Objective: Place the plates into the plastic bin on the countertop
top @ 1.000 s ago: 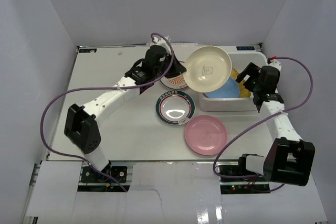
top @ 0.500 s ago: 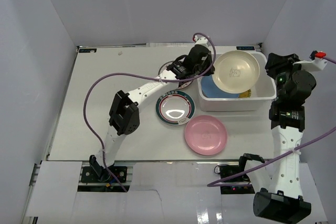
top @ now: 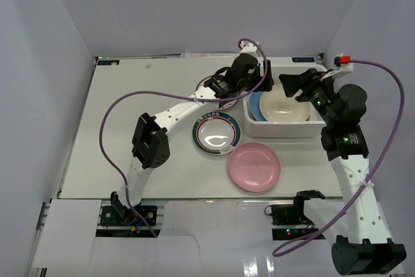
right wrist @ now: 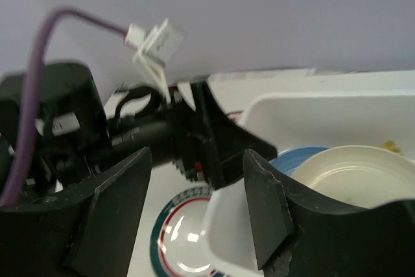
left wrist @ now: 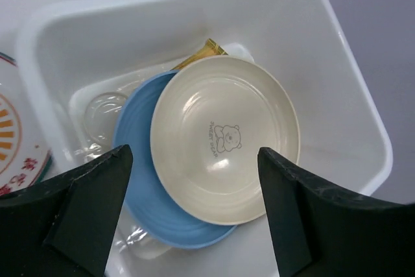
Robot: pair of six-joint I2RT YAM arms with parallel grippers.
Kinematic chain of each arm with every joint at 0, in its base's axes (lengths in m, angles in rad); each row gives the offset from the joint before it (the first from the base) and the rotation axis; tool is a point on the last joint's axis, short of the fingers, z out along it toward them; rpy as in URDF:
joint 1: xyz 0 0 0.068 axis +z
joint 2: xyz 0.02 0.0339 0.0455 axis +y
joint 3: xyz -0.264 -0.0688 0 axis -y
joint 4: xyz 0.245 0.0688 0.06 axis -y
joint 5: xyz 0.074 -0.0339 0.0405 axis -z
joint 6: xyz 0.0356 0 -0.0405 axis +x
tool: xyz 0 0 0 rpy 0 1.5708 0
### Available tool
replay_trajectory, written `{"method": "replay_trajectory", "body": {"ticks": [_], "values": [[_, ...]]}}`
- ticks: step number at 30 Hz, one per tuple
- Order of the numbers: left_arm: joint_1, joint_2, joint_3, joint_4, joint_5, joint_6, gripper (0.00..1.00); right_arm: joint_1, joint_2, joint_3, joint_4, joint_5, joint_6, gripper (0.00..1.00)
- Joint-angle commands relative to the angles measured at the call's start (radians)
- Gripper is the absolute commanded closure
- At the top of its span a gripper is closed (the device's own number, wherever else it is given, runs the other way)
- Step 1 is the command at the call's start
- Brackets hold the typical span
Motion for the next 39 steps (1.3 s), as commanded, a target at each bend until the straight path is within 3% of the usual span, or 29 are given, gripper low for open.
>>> {"method": "replay_trajectory", "body": {"ticks": [1,6,7,9,10,14,17,21,26,32,36,37,39], "values": [[0.015,-0.279,-0.159,0.066,-0.103,0.072,0.11,0.130,0.031,0.060,-0.017,-0.079,-0.117,0.36],[0.088,-0.699,-0.708,0.216,-0.144,0.005,0.11,0.279,0.103,0.061,-0.036,-0.047,-0.186,0.36],[0.113,-0.754,-0.878,0.226,-0.141,-0.023,0.11,0.305,0.113,0.062,-0.035,-0.015,-0.196,0.37],[0.215,-0.899,-1.038,0.246,-0.090,-0.128,0.11,0.383,0.159,0.087,-0.056,0.018,-0.223,0.37],[0.251,-0.941,-1.191,0.258,-0.012,-0.161,0.11,0.410,0.179,0.097,-0.064,0.056,-0.251,0.37],[0.387,-1.045,-1.454,0.376,0.151,-0.258,0.10,0.552,0.273,0.121,-0.060,0.165,-0.280,0.37],[0.398,-1.010,-1.540,0.453,0.240,-0.284,0.10,0.628,0.337,0.133,-0.062,0.243,-0.306,0.37],[0.407,-0.875,-1.578,0.634,0.412,-0.313,0.09,0.743,0.425,0.166,-0.130,0.464,-0.389,0.37],[0.409,-0.698,-1.556,0.726,0.442,-0.324,0.11,0.779,0.469,0.160,-0.128,0.504,-0.417,0.37],[0.409,-0.531,-1.513,0.772,0.442,-0.333,0.28,0.780,0.512,0.160,-0.125,0.550,-0.438,0.37],[0.409,-0.485,-1.493,0.778,0.425,-0.336,0.57,0.784,0.574,0.170,-0.112,0.601,-0.488,0.40],[0.409,-0.485,-1.496,0.767,0.405,-0.336,0.76,0.784,0.604,0.176,-0.107,0.604,-0.519,0.41],[0.407,-0.494,-1.499,0.749,0.380,-0.330,0.92,0.784,0.635,0.197,-0.093,0.589,-0.557,0.41]]}}
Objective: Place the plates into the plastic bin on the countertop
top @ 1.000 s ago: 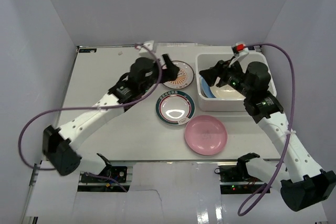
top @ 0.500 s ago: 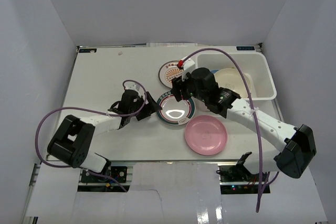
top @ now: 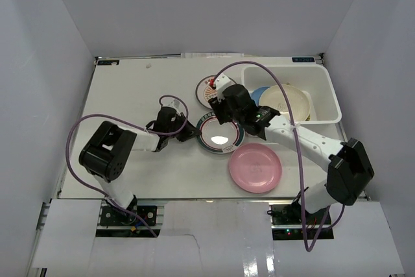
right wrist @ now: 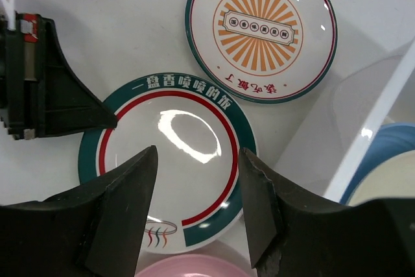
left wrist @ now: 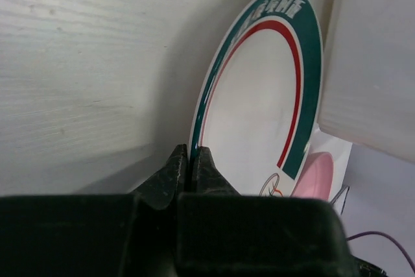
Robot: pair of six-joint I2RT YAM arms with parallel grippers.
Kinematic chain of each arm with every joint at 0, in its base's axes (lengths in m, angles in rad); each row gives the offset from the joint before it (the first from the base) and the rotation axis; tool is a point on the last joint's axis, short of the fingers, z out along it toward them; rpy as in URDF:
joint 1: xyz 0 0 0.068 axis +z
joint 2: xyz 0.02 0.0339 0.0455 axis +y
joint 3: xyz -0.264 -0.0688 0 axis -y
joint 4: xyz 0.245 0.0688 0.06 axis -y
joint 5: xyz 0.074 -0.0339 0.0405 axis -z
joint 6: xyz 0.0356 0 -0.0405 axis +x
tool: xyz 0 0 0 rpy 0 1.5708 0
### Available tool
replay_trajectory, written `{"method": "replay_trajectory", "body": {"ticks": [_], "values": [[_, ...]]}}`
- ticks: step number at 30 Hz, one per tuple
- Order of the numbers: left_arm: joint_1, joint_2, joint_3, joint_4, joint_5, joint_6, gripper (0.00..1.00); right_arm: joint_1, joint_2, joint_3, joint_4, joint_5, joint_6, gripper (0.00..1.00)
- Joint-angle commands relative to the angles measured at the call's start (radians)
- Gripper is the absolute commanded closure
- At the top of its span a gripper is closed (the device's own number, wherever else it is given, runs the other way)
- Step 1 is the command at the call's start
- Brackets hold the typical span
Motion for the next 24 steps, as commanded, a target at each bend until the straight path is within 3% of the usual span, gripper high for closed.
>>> {"method": "replay_trajectory", "body": {"ticks": [1,6,9,14,20,24], "values": [[-0.001,-0.020,-0.002,-0.057,-0.069,0.025,1.00,0.005,0.068,0.063,0.049,0.031,-0.113,0.41],[-0.001,-0.112,-0.052,-0.133,-0.141,0.056,1.00,0.005,0.183,0.172,0.034,0.020,-0.188,0.33],[-0.001,-0.233,-0.112,-0.211,-0.173,0.074,1.00,0.010,0.294,0.256,-0.003,0.023,-0.225,0.27],[-0.006,-0.513,-0.264,-0.329,-0.114,0.062,1.00,0.033,0.487,0.331,0.022,0.078,-0.291,0.26],[-0.024,-0.737,-0.382,-0.378,-0.044,-0.007,1.00,0.034,0.679,0.492,-0.006,0.142,-0.323,0.31],[-0.039,-0.800,-0.414,-0.438,-0.038,-0.010,1.00,0.036,0.778,0.534,0.054,0.271,-0.395,0.42]]}}
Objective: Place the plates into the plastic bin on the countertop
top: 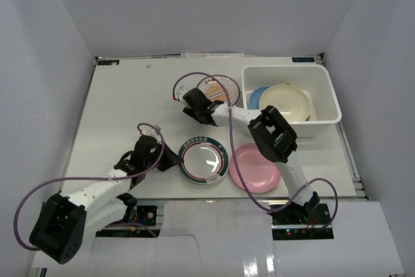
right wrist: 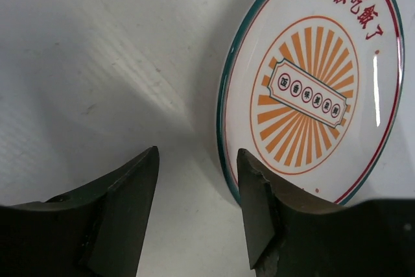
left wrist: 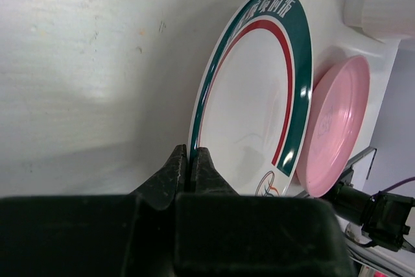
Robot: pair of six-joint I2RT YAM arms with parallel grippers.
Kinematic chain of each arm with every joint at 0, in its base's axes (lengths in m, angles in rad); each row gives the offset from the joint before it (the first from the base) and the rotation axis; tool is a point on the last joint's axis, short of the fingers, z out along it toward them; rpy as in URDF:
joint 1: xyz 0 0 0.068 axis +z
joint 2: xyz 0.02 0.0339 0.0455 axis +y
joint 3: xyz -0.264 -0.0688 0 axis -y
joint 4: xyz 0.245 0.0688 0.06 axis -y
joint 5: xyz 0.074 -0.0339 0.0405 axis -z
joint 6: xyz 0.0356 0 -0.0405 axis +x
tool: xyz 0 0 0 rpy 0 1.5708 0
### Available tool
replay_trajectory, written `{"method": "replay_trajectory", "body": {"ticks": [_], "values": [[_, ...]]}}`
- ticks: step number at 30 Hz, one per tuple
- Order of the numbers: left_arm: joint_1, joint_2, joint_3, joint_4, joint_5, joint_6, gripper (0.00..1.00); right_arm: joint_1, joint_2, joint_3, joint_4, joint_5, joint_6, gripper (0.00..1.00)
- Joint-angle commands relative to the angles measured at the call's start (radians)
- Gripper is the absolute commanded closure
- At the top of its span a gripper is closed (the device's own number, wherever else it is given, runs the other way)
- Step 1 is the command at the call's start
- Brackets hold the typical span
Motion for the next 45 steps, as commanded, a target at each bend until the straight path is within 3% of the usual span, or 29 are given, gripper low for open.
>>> {"method": "replay_trajectory", "body": {"ticks": [1,5,7,9,10,17,21,29,39,45], "values": [[-0.014,-0.052,-0.016,-0.063,0.029,-0.010,1.00,0.001,0.041,0.063,0.069,0.146,-0.108,0.43],[-0.017,-0.074,-0.022,-0.073,0.029,-0.002,1.00,0.002,0.110,0.092,0.091,0.190,-0.142,0.46],[-0.020,-0.089,-0.020,-0.077,0.021,-0.003,1.00,0.007,0.141,0.115,0.097,0.190,-0.151,0.54],[-0.022,-0.103,-0.019,-0.086,-0.001,-0.002,1.00,0.018,0.171,0.144,0.115,0.200,-0.176,0.84],[-0.020,-0.115,-0.017,-0.089,-0.010,0.001,1.00,0.021,0.179,0.156,0.120,0.204,-0.188,0.91],[-0.020,-0.151,0.023,-0.137,-0.034,0.010,1.00,0.073,0.092,0.224,0.233,0.227,-0.291,0.92],[-0.022,-0.186,0.061,-0.165,-0.045,0.015,1.00,0.114,-0.109,0.219,0.318,0.270,-0.351,0.92],[-0.025,-0.252,0.144,-0.206,-0.065,0.027,1.00,0.052,-0.428,0.014,0.361,0.365,-0.336,0.92],[-0.034,-0.257,0.309,-0.232,-0.024,0.047,1.00,-0.145,-0.757,-0.438,0.240,0.335,0.018,0.92],[-0.035,-0.169,0.467,-0.231,-0.027,0.084,1.00,-0.202,-0.769,-0.494,0.145,0.284,0.138,0.92]]}}
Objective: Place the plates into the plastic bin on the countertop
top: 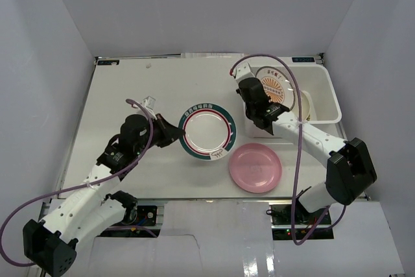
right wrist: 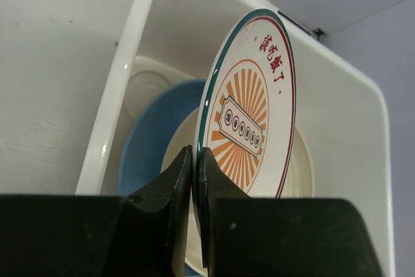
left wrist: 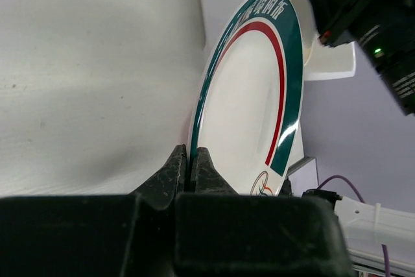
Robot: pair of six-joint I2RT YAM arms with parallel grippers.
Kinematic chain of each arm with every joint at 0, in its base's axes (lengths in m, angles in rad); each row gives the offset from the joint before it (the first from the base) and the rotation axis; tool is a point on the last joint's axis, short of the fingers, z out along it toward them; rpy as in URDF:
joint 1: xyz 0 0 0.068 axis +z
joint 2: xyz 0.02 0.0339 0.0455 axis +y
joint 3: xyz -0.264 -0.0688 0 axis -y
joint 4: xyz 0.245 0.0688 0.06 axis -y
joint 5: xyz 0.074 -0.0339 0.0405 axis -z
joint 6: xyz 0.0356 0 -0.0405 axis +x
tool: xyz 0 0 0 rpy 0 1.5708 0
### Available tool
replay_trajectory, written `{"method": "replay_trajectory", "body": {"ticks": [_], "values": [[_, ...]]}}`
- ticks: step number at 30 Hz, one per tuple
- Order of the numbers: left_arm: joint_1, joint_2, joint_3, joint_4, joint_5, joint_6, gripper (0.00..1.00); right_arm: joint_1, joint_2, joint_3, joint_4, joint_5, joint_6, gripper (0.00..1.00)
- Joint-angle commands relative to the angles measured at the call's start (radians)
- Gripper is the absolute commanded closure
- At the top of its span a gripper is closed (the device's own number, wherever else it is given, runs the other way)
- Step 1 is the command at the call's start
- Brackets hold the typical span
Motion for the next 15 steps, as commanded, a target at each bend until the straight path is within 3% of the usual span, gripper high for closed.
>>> {"method": "replay_trajectory", "body": {"ticks": [1,3,7,8,12,15], "values": [[-0.005,0.018,0.112,0.041,0.007,0.031,1.00,-0.028,-0.037,0.022,-0.030,-0.039,0.133,0.92],[-0.005,0.055,0.175,0.027,-0.027,0.057,1.00,-0.043,-0.035,0.031,-0.068,-0.056,0.192,0.86],[-0.007,0.129,0.259,0.013,-0.058,0.079,1.00,-0.126,-0.093,0.085,-0.177,-0.131,0.311,0.27],[-0.007,0.170,0.275,0.016,-0.058,0.079,1.00,-0.143,-0.116,0.100,-0.186,-0.165,0.314,0.24],[-0.033,0.280,0.373,0.056,-0.054,0.071,1.00,-0.223,-0.237,0.145,-0.208,-0.314,0.388,0.26],[-0.099,0.365,0.449,0.085,-0.102,0.075,1.00,-0.273,-0.340,0.154,-0.206,-0.351,0.447,0.57]]}}
